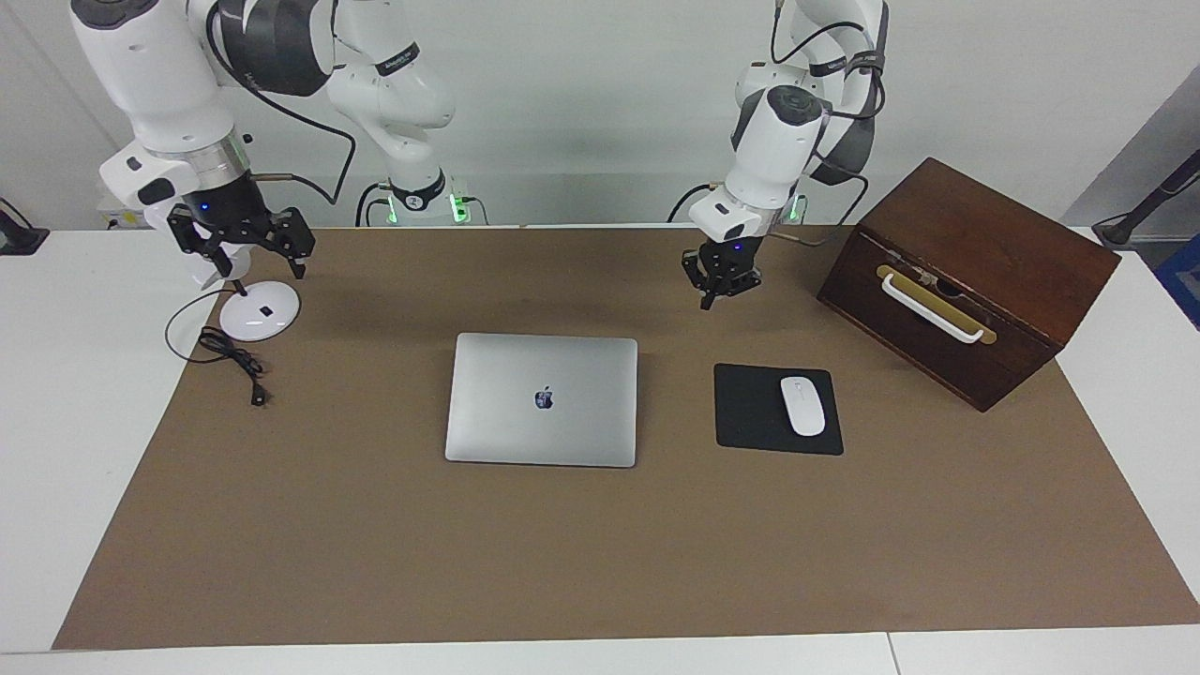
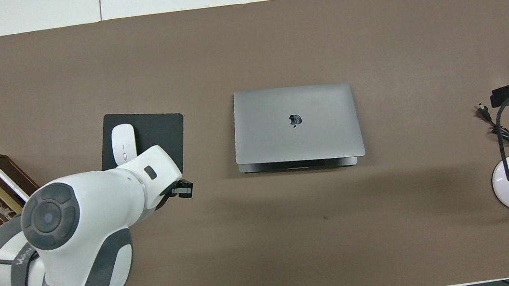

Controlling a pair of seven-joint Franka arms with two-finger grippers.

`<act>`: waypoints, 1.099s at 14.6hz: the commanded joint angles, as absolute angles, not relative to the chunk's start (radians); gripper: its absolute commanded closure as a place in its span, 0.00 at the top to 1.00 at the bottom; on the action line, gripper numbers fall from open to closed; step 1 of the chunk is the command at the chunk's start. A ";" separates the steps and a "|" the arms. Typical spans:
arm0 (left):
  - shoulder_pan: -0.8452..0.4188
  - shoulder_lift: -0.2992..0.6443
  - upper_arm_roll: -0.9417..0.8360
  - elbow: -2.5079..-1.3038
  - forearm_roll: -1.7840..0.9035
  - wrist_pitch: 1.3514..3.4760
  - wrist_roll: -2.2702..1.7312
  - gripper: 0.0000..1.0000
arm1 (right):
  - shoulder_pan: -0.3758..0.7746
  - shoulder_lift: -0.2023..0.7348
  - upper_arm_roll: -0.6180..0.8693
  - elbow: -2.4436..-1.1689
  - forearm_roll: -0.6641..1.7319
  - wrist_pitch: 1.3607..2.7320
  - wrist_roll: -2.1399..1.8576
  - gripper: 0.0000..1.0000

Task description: Close laptop with both arms

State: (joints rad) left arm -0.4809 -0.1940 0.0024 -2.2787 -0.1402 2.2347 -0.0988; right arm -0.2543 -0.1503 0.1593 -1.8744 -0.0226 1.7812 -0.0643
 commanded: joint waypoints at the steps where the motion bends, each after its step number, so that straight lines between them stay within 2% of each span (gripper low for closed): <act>1: -0.419 -0.236 -0.003 -2.267 -0.153 2.148 -0.038 0.00 | -0.249 -0.195 0.172 -1.942 0.029 1.825 -0.071 1.00; 4: -0.352 -0.245 -0.002 -2.200 -0.152 2.038 0.003 0.00 | -0.152 -0.204 0.172 -1.951 0.038 1.836 -0.058 1.00; 7: -0.282 -0.245 0.002 -2.109 -0.150 1.925 0.020 0.00 | -0.124 -0.213 0.172 -1.970 0.043 1.856 -0.054 1.00; 8: -0.259 -0.245 0.002 -2.093 -0.149 1.902 0.020 0.20 | -0.124 -0.215 0.172 -1.968 0.043 1.853 -0.054 1.00; 9: -0.232 -0.245 0.002 -2.074 -0.146 1.876 0.021 0.57 | -0.126 -0.215 0.172 -1.965 0.043 1.844 -0.055 1.00; 10: -0.216 -0.245 0.002 -2.051 -0.141 1.855 0.021 0.88 | -0.126 -0.216 0.170 -1.959 0.043 1.842 -0.054 1.00; 11: -0.207 -0.245 0.002 -2.036 -0.140 1.841 0.021 1.00 | -0.127 -0.215 0.170 -1.950 0.043 1.841 -0.058 1.00; 16: -0.118 -0.232 0.002 -1.925 -0.094 1.743 0.069 1.00 | -0.130 -0.169 0.170 -1.795 0.038 1.696 -0.057 1.00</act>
State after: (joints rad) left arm -0.1598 -0.2438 0.0104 -1.9880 -0.1269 1.8081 0.0300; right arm -0.1133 -0.1952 0.1643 -1.8827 0.0188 1.7760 -0.0470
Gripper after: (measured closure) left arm 0.185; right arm 0.000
